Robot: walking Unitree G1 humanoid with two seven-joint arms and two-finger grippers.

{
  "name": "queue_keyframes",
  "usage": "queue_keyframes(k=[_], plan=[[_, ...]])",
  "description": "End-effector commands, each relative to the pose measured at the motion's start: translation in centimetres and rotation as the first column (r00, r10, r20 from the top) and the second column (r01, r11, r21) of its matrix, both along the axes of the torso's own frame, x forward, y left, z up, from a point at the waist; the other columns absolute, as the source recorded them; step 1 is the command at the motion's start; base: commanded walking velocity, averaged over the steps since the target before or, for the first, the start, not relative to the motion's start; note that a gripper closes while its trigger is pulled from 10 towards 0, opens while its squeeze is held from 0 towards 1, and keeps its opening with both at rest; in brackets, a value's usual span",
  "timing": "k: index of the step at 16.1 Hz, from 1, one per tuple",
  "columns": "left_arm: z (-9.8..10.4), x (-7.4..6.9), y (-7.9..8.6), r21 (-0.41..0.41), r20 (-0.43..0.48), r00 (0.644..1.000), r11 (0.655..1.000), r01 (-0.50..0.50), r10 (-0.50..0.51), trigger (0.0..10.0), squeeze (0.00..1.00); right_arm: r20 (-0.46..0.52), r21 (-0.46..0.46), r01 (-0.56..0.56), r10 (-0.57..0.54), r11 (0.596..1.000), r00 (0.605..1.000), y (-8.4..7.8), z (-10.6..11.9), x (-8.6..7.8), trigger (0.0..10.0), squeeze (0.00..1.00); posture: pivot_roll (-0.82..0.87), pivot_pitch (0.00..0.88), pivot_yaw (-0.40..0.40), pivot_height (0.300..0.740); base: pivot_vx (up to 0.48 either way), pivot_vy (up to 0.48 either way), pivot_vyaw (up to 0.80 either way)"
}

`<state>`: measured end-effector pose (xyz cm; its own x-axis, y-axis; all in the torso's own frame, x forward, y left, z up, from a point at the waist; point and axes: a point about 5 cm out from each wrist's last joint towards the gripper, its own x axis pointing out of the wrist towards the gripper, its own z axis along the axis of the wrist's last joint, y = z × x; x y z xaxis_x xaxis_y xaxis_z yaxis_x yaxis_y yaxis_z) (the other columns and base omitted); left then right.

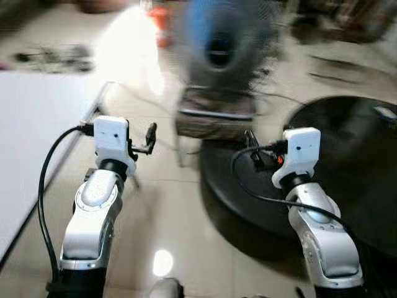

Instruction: Setting the table

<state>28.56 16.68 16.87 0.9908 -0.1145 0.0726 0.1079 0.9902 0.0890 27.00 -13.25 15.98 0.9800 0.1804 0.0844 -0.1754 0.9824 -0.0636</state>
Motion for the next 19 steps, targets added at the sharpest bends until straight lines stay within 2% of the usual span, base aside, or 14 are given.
queue_keyframes(k=[1,4,7,15,19], plan=[[0.3,-0.2,-0.2,0.003,0.011,1.000,1.000,0.024,-0.024,10.0,0.00,0.013,0.005,-0.026,0.026,1.000,1.000,0.4,0.2,-0.1,10.0,0.00,0.06,0.049,0.040,0.740,0.000,0.000,0.80],[0.2,-0.2,-0.5,0.035,-0.008,0.999,0.999,0.036,-0.036,10.0,0.00,0.012,0.013,-0.085,0.085,0.996,0.996,1.2,0.2,-0.2,10.0,0.00,0.06,0.048,0.042,0.740,0.000,0.000,0.80],[0.6,-0.2,-0.8,0.017,0.010,0.998,0.998,0.054,-0.054,10.0,0.00,0.012,0.008,-0.096,0.095,0.995,0.995,1.0,0.3,-0.2,10.0,0.00,0.05,0.053,0.036,0.740,0.000,0.000,0.80],[0.7,-1.1,-1.5,0.098,0.052,0.995,0.992,0.077,-0.082,10.0,0.00,0.005,0.029,-0.155,0.155,0.987,0.988,1.3,0.2,-0.3,10.0,0.00,0.07,0.059,0.014,0.740,0.000,0.000,0.80],[0.9,-1.0,-1.5,0.099,0.063,0.996,0.993,0.061,-0.068,10.0,0.00,0.008,0.030,-0.154,0.154,0.988,0.988,1.1,0.3,-0.4,10.0,0.00,0.06,0.060,0.017,0.740,0.000,0.000,0.80]])
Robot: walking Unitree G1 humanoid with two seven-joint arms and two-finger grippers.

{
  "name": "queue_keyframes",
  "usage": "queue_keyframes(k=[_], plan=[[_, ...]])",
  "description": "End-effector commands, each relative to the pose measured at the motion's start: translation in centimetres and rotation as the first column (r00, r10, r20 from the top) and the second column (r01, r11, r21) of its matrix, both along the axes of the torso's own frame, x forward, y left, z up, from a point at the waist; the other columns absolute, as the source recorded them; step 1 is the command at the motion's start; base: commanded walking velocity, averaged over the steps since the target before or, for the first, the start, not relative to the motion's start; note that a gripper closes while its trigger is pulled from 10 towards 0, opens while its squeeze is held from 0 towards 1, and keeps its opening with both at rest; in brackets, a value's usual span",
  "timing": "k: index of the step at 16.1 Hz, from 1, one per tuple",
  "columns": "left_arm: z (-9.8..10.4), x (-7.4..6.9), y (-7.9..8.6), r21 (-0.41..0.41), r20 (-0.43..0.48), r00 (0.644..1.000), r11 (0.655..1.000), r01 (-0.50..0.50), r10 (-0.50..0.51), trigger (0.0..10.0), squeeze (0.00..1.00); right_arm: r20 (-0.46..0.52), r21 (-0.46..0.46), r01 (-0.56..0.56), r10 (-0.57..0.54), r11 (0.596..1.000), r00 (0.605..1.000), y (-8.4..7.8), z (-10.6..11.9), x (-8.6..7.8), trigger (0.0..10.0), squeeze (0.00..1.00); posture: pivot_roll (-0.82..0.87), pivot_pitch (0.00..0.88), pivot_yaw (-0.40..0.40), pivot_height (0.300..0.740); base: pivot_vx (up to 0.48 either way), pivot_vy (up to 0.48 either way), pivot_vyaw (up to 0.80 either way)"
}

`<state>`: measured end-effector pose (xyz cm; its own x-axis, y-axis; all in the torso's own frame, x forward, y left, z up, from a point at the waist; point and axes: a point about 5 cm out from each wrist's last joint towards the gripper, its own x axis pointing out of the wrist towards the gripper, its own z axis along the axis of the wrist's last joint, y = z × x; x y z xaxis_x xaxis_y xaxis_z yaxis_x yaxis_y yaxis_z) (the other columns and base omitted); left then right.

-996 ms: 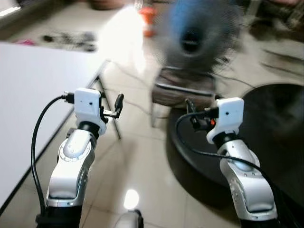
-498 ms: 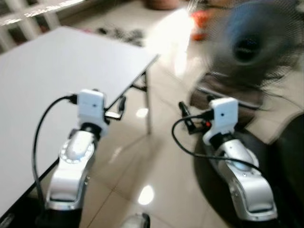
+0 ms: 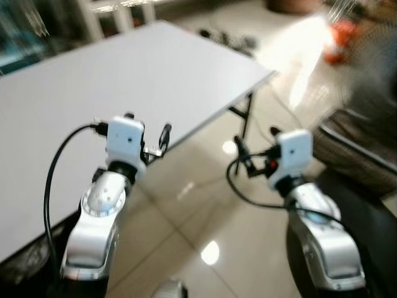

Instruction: Setting the table

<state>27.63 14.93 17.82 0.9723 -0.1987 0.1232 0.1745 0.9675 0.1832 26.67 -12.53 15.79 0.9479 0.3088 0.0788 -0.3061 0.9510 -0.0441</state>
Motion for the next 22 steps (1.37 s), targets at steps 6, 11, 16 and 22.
queue_keyframes(k=[6,11,16,22], plan=[[-0.1,-0.2,-0.4,0.023,-0.006,0.999,0.999,0.036,-0.036,10.0,0.00,0.011,0.024,-0.064,0.063,0.998,0.998,0.6,0.3,-0.5,10.0,0.00,0.06,0.057,0.022,0.740,0.000,0.136,0.80],[0.0,-0.1,-0.3,0.030,-0.010,0.999,0.999,0.041,-0.041,10.0,0.00,0.013,0.024,-0.080,0.080,0.997,0.997,0.8,0.3,-0.6,10.0,0.00,0.07,0.055,0.029,0.740,0.000,0.480,0.80],[0.0,-0.1,-0.4,0.039,-0.012,0.999,0.998,0.049,-0.049,10.0,0.00,0.016,0.029,-0.071,0.071,0.997,0.997,0.8,0.3,-0.5,10.0,0.00,0.07,0.054,0.029,0.740,0.000,0.480,0.80],[0.0,0.4,0.5,0.055,-0.019,1.000,0.998,0.006,-0.005,10.0,0.00,-0.032,0.024,0.070,-0.070,0.997,0.997,-0.7,-0.2,0.5,10.0,0.00,0.07,0.050,0.026,0.740,0.000,0.480,0.00]])
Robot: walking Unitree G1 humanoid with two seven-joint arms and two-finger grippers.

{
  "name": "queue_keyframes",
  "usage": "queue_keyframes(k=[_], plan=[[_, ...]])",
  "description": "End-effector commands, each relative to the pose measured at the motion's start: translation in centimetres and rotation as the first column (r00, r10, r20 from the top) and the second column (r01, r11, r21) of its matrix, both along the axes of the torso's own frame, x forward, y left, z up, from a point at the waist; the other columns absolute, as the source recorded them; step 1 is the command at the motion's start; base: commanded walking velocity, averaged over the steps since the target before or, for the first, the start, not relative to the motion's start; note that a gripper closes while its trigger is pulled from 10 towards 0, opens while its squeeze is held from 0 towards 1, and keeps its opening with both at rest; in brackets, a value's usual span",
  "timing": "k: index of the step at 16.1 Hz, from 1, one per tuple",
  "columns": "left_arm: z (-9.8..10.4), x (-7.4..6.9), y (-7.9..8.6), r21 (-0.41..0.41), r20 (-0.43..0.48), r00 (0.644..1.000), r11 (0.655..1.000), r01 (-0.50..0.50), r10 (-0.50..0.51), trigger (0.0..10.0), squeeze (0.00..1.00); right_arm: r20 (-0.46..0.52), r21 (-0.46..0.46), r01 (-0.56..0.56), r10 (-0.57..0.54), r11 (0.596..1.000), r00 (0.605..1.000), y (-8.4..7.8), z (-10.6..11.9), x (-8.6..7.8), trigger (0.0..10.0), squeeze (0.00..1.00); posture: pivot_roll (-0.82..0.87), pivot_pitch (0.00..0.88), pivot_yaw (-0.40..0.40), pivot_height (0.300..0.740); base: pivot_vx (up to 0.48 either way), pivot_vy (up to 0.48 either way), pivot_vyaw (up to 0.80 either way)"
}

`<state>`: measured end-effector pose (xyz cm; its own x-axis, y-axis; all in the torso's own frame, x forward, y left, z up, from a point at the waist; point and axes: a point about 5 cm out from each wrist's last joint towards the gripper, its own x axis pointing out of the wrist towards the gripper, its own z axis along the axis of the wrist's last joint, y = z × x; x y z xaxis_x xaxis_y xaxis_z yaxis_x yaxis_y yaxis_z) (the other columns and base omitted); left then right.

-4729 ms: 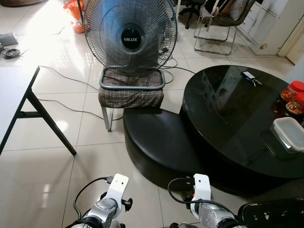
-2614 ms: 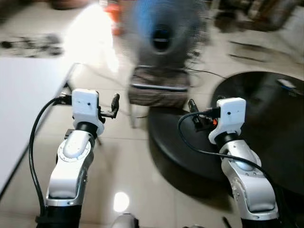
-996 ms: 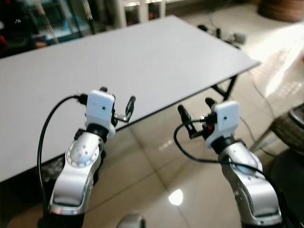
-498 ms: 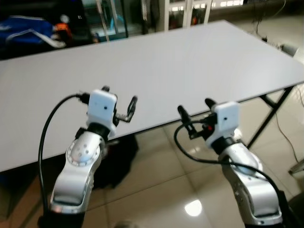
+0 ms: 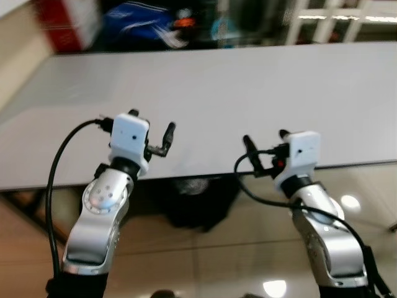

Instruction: Setting the table

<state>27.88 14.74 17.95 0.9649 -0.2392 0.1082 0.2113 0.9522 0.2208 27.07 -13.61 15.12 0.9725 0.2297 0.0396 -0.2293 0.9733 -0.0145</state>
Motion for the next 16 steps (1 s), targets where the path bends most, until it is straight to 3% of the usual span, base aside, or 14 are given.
queue_keyframes(k=[1,8,11,14,16], plan=[[-0.1,0.2,0.8,0.016,-0.012,0.999,0.999,-0.039,0.040,10.0,0.00,0.005,0.007,0.013,-0.013,1.000,1.000,0.2,0.3,0.2,10.0,0.00,0.07,0.048,0.024,0.740,0.000,0.480,0.00],[0.2,0.4,1.2,0.026,0.000,0.999,0.998,-0.054,0.054,10.0,0.00,-0.050,0.076,0.104,-0.101,0.992,0.994,-0.5,0.3,0.9,10.0,0.00,0.08,0.033,0.016,0.740,0.000,0.480,0.00],[0.4,0.6,0.9,0.027,0.009,0.999,0.999,-0.046,0.046,10.0,0.00,0.013,-0.008,0.085,-0.085,0.996,0.996,0.2,1.6,1.2,10.0,0.00,0.08,0.018,0.017,0.740,0.000,0.480,0.00],[0.2,0.6,0.9,0.027,0.006,0.999,0.999,-0.042,0.042,10.0,0.00,0.068,0.032,0.111,-0.113,0.993,0.991,0.0,2.4,1.5,10.0,0.00,0.08,0.007,0.017,0.740,0.000,0.480,0.00],[0.1,0.6,0.8,0.026,0.004,0.999,0.999,-0.039,0.039,10.0,0.00,0.082,0.005,0.118,-0.118,0.993,0.990,-0.1,2.6,1.4,10.0,0.00,0.08,0.003,0.016,0.740,0.000,0.480,0.00]])
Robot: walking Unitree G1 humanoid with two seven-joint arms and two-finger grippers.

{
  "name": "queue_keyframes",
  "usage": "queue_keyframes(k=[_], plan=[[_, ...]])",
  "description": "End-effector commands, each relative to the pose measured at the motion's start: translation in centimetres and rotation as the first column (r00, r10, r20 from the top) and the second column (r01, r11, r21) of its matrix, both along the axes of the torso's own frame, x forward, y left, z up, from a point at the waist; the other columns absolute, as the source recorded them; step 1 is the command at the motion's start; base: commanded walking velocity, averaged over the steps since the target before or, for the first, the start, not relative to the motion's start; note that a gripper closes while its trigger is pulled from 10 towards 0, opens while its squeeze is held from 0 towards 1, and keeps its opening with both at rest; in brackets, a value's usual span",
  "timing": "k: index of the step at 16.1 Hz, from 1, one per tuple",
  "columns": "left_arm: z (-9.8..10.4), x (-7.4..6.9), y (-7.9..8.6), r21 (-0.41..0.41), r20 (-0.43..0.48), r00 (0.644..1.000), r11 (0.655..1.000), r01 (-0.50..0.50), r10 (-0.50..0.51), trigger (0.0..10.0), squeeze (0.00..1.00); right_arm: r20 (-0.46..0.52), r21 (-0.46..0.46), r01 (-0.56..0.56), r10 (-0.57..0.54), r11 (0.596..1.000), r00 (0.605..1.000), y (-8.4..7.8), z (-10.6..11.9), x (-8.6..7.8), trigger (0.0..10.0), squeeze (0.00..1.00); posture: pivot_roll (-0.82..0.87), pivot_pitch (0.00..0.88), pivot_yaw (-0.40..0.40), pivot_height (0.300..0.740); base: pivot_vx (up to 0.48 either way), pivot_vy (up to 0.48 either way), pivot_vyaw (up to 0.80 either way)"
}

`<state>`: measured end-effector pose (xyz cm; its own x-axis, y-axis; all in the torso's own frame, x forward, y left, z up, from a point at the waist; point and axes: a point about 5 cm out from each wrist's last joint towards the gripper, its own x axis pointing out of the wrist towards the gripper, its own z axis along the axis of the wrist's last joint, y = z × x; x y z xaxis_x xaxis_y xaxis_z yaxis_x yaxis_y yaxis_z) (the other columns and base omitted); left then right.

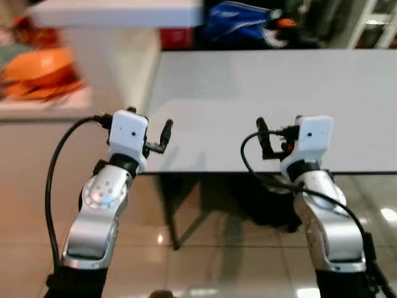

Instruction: Setting the table

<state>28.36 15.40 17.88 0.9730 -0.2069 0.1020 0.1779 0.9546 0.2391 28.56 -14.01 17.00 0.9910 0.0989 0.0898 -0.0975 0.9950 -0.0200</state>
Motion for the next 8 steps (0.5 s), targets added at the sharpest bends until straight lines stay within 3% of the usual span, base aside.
queue_keyframes(k=[1,3,4,5,8], plan=[[0.22,0.08,0.07,0.006,0.006,1.000,1.000,-0.002,0.002,10.0,0.00,0.033,-0.016,-0.011,0.011,1.000,0.999,0.27,0.70,-0.04,10.0,0.00,0.08,0.002,0.016,0.740,0.000,0.480,0.00],[0.23,0.12,-0.09,-0.002,0.004,1.000,1.000,0.009,-0.009,10.0,0.00,-0.002,-0.009,-0.011,0.011,1.000,1.000,0.10,0.32,-0.10,10.0,0.00,0.08,0.002,0.015,0.740,0.000,0.480,0.00],[0.24,-0.02,-0.27,-0.034,-0.010,0.999,0.999,0.040,-0.040,10.0,1.00,-0.002,0.030,-0.004,0.004,1.000,1.000,-0.15,0.14,-0.22,10.0,0.61,0.09,0.002,0.013,0.740,0.000,0.480,0.00],[0.29,-0.11,-0.33,-0.045,-0.014,0.999,0.998,0.050,-0.051,10.0,1.00,-0.003,0.049,-0.008,0.008,0.999,1.000,-0.20,0.09,-0.27,10.0,1.00,0.09,0.002,0.013,0.740,0.000,0.480,0.00],[0.34,-0.01,-0.11,-0.029,-0.008,0.999,0.999,0.033,-0.034,10.0,1.00,0.007,0.053,-0.030,0.030,0.998,1.000,0.03,0.28,-0.38,10.0,1.00,0.09,0.006,0.014,0.740,0.000,0.480,0.00]])
